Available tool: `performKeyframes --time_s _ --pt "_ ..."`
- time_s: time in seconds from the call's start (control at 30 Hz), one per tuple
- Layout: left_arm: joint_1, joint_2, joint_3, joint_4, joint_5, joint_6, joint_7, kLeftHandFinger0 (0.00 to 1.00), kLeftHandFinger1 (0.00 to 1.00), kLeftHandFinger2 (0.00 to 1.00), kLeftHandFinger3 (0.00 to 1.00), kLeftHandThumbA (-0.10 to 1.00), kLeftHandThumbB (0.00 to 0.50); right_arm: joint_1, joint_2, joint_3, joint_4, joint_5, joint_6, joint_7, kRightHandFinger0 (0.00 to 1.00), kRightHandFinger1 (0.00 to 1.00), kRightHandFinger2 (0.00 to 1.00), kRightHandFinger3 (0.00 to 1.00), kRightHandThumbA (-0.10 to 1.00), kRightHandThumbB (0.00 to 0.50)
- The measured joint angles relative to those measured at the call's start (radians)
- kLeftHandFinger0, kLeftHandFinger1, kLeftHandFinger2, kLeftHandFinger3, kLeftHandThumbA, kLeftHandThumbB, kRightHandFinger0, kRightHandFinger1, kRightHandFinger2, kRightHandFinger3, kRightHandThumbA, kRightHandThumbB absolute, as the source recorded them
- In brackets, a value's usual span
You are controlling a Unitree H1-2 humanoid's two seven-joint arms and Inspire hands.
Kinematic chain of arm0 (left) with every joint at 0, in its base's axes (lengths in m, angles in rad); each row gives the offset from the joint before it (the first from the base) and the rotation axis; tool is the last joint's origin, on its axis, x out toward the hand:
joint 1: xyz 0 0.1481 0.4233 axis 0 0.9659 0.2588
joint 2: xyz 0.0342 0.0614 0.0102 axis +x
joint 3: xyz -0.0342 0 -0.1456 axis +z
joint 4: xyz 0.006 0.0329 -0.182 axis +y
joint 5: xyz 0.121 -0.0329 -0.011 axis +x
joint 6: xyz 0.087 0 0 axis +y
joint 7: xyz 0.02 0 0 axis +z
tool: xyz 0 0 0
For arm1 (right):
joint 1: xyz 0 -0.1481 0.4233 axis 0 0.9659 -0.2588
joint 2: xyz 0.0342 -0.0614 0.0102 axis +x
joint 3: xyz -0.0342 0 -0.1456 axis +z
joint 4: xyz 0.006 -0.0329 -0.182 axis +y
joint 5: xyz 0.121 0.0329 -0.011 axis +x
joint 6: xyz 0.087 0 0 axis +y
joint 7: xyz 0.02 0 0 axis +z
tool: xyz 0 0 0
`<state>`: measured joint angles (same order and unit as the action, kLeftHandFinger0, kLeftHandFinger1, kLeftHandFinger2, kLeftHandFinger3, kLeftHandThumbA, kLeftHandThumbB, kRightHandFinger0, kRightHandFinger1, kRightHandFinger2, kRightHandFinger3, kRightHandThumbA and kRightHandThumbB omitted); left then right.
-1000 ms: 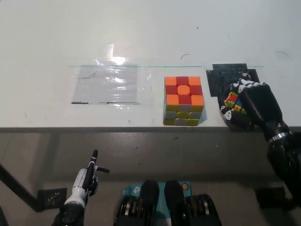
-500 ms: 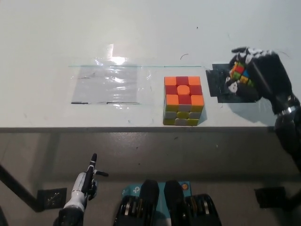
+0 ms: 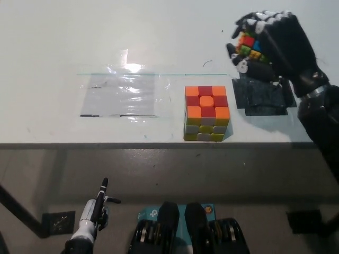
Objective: The robot uses its right hand to pick up the small cube kept on the middle on the desk and place it on the bigger cube kept next to it
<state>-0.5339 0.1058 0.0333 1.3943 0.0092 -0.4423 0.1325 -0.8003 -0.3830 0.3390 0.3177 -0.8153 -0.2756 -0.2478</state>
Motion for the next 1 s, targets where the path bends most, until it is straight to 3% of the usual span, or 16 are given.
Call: performKeyframes --time_s 0.23,0.37,0.43,0.5,0.57,0.6,0.7,0.77,0.93,1.0 --pt "0.001 0.0 -0.003 0.0 0.001 0.0 0.0 0.0 0.0 0.0 0.0 1.0 0.5 0.006 0.076 0.002 -0.048 0.005 0.028 0.05 0.0 0.31 0.59 0.37 -0.1 0.232" --pt "0.001 0.0 -0.005 0.0 0.001 0.0 0.001 0.0 0.0 0.0 0.0 1.0 0.5 0.019 0.101 0.004 -0.051 0.005 0.032 0.065 0.0 0.23 0.57 0.35 -0.1 0.234" --pt "0.0 0.0 -0.003 0.001 0.0 0.0 0.001 0.0 0.0 0.0 0.0 1.0 0.5 0.029 0.107 0.004 -0.051 0.005 0.033 0.068 0.0 0.2 0.57 0.34 -0.1 0.26" --pt "0.0 0.0 -0.002 0.001 0.0 0.0 0.001 0.0 0.0 0.0 0.0 1.0 0.5 0.04 0.108 0.004 -0.05 0.005 0.033 0.072 0.0 0.26 0.63 0.38 -0.1 0.29" --pt "0.0 0.001 -0.002 0.0 0.0 0.0 0.001 0.0 0.0 0.0 0.0 1.0 0.5 0.045 0.108 0.004 -0.045 0.005 0.032 0.074 0.01 0.27 0.61 0.36 -0.1 0.317" --pt "0.0 0.0 -0.002 0.001 0.0 0.0 0.001 0.0 0.0 0.0 0.0 1.0 0.5 0.047 0.108 0.004 -0.04 0.005 0.032 0.074 0.04 0.3 0.64 0.39 -0.1 0.284" --pt "0.0 0.0 -0.002 0.001 0.0 0.0 0.001 0.0 0.0 0.0 0.0 1.0 0.5 0.05 0.108 0.003 -0.039 0.005 0.033 0.079 0.07 0.37 0.67 0.43 -0.1 0.278" --pt "0.0 0.0 -0.002 0.0 0.0 0.0 0.001 0.0 0.0 0.0 0.0 1.0 0.5 0.051 0.107 0.003 -0.033 0.005 0.03 0.079 0.01 0.36 0.69 0.43 -0.1 0.267" --pt "-0.006 0.002 -0.005 0.001 0.001 0.0 0.001 0.0 0.0 0.0 0.0 1.0 0.5 0.064 0.108 0.002 -0.005 0.005 0.022 0.077 0.0 0.31 0.67 0.38 -0.1 0.228" --pt "-0.01 0.002 -0.008 0.001 0.002 0.0 0.001 0.0 0.0 0.0 0.0 1.0 0.5 0.076 0.108 0.001 0.005 0.005 0.022 0.077 0.0 0.31 0.66 0.38 -0.1 0.237"
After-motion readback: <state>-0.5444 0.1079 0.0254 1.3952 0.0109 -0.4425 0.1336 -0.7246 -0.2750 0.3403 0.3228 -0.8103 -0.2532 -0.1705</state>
